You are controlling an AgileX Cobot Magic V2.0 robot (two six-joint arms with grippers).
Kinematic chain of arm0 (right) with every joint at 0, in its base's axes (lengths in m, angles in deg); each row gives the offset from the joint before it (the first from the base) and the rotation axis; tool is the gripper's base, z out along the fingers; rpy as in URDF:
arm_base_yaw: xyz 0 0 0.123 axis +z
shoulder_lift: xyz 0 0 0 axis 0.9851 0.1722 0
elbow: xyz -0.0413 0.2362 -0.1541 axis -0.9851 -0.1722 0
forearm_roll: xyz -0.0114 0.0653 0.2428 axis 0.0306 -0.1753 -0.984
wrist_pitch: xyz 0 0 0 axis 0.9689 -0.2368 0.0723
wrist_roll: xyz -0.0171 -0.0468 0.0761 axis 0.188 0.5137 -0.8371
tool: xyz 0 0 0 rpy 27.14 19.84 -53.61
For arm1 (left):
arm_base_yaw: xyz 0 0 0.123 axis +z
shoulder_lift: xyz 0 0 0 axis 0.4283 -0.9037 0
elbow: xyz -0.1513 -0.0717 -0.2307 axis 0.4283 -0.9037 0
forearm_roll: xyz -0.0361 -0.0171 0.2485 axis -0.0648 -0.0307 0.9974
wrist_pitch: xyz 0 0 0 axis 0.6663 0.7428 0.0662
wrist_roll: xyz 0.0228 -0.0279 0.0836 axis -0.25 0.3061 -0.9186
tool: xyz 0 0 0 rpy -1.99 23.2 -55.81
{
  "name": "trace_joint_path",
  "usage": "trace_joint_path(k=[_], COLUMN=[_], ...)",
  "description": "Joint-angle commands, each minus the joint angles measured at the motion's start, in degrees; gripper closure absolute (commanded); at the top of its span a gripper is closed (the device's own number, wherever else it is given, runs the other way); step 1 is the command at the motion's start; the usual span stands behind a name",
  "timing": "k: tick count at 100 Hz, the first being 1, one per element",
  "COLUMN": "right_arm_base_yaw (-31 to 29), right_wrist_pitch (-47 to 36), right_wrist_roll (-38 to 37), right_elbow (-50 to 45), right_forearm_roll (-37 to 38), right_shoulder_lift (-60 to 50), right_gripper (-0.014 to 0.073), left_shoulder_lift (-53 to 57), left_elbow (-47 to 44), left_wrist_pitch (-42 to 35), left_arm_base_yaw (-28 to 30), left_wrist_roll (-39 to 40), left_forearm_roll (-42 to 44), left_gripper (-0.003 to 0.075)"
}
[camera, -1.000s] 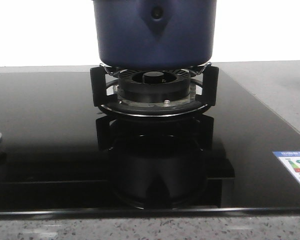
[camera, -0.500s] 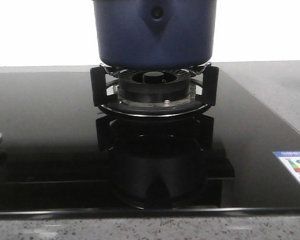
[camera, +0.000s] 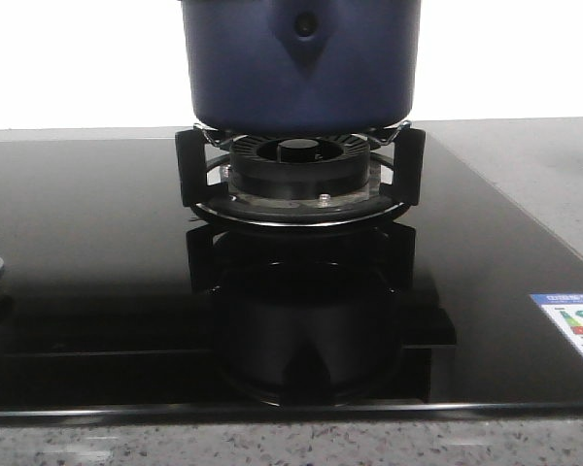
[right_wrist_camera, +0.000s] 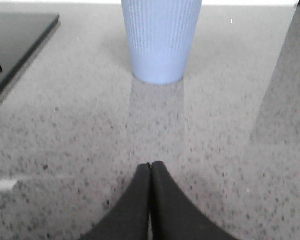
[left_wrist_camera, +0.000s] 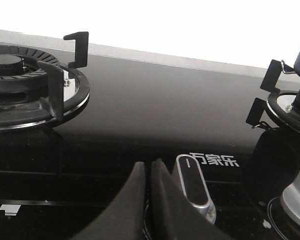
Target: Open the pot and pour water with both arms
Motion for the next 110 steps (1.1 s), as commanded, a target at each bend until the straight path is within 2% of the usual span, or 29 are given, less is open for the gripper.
trace_joint_path(k=[1, 11, 18, 28, 36, 44, 49, 84, 89, 99, 110], right_arm_base_yaw=[0.0, 0.0, 0.0, 0.0, 0.0, 0.0, 0.0, 0.0, 0.0, 0.0, 0.0], right_wrist_pitch=[-7.7, -12.1, -16.7, -22.3, -23.7, -24.4, -24.0, -16.0, -14.4, -10.1, -4.9], right_wrist_roll=[0.5, 0.5, 0.5, 0.5, 0.5, 0.5, 0.5, 0.5, 0.5, 0.5, 3.9], right_elbow=[-1.4, -1.4, -1.4, -1.4, -1.3, -1.3, -0.6, 8.0, 9.2, 12.1, 16.1], right_forearm_roll=[0.7, 0.2, -3.5, -15.0, -24.5, -34.5, -37.8, -38.0, -38.0, -37.9, -36.8], right_shoulder_lift=[1.0, 1.0, 1.0, 1.0, 1.0, 1.0, 1.0, 1.0, 1.0, 1.0, 1.0], right_gripper=[0.0657, 0.0657, 0.0657, 0.0657, 0.0657, 0.0657, 0.0657, 0.0657, 0.0657, 0.0657, 0.0657], left_shoulder_lift=[-0.5, -0.5, -0.5, -0.5, -0.5, -0.5, -0.5, -0.5, -0.5, -0.5, -0.5], left_elbow=[-2.4, -2.4, -2.4, -2.4, -2.4, -2.4, -2.4, -2.4, -2.4, -2.4, -1.6], left_wrist_pitch=[-4.4, -4.4, -5.8, -9.6, -12.4, -13.5, -14.5, -16.2, -16.3, -16.8, -17.3], left_arm_base_yaw=[-0.6, -0.6, -0.6, -0.6, -0.6, -0.6, -0.6, -0.6, -0.6, -0.8, -0.9], left_wrist_roll=[0.3, 0.3, 0.5, 0.5, 0.5, 0.5, 0.5, 0.5, 0.5, 0.7, 0.3], left_forearm_roll=[0.2, -0.5, -4.7, -16.1, -23.9, -27.9, -28.5, -30.7, -32.7, -42.2, -42.1], left_gripper=[0.0740, 0.0740, 0.0740, 0.0740, 0.0740, 0.0740, 0.0740, 0.0740, 0.0740, 0.0740, 0.0740])
